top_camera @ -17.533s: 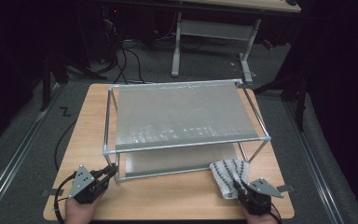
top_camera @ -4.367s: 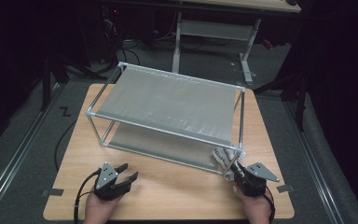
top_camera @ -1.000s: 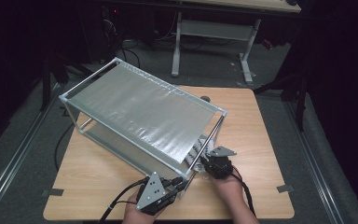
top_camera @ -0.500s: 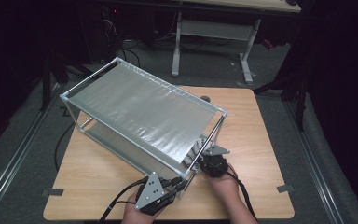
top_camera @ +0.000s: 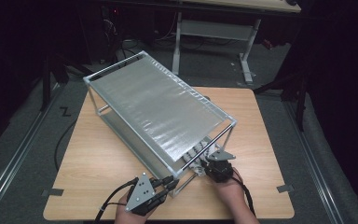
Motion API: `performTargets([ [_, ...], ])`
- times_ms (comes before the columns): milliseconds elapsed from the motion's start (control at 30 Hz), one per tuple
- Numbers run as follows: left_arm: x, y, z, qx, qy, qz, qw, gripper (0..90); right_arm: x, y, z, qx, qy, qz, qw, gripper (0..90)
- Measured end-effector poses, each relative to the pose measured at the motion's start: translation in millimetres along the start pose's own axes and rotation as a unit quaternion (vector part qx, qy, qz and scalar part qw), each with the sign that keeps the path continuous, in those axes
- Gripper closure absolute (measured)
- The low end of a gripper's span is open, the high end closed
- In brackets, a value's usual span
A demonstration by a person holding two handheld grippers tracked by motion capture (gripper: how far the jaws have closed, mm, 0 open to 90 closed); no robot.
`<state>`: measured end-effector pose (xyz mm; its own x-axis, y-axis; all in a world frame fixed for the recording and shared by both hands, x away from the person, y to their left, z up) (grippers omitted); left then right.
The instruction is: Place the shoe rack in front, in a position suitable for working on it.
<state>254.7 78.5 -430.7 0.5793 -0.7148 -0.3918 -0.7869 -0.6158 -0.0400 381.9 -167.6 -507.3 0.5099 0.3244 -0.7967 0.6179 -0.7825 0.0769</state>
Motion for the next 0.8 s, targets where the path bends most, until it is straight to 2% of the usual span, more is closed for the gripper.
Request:
performTargets([
  [33, 0.0, 0.0, 0.0, 0.0, 0.0, 0.0, 1.0, 80.8, 0.0, 0.0, 0.0, 0.0, 0.0, 0.0, 1.0, 80.0],
  [133, -4.6, -5.1, 2.0, 0.001, -0.002, -0.017, 0.9999, 80.5, -4.0, 2.9, 6.6, 0.005, 0.004, 0.002, 1.0, 80.0],
  [333, -6.1, -7.7, 2.6, 0.006, -0.002, -0.028, 0.9996, 80.1, -11.6, 7.5, 19.0, 0.012, 0.008, 0.011, 0.9998, 79.9],
  [667, -5.4, -10.2, 4.4, 0.002, 0.005, -0.038, 0.9993, 79.5, -19.2, 11.5, 31.4, 0.024, 0.012, 0.018, 0.9995, 79.9],
  [700, -5.1, -10.7, 4.4, 0.002, 0.003, -0.03, 0.9995, 78.2, -19.0, 11.8, 31.4, 0.025, 0.012, 0.017, 0.9995, 79.8],
  [800, -5.1, -12.2, 6.3, 0.003, 0.009, -0.017, 0.9998, 66.3, -19.7, 11.2, 32.1, 0.027, 0.022, 0.018, 0.9992, 79.4],
])
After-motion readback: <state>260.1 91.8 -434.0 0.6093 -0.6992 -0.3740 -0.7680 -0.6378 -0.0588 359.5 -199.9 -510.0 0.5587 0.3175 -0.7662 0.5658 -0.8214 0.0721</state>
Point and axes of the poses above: each handheld gripper's, and its own axes: x roughly forward along the jaws, z roughly out of its underside, y roughly to its right, the point moved 2 cm from there along x, roughly forward along the jaws, and after that the axes turned 11 degrees about -y, right-handed, at the moved point
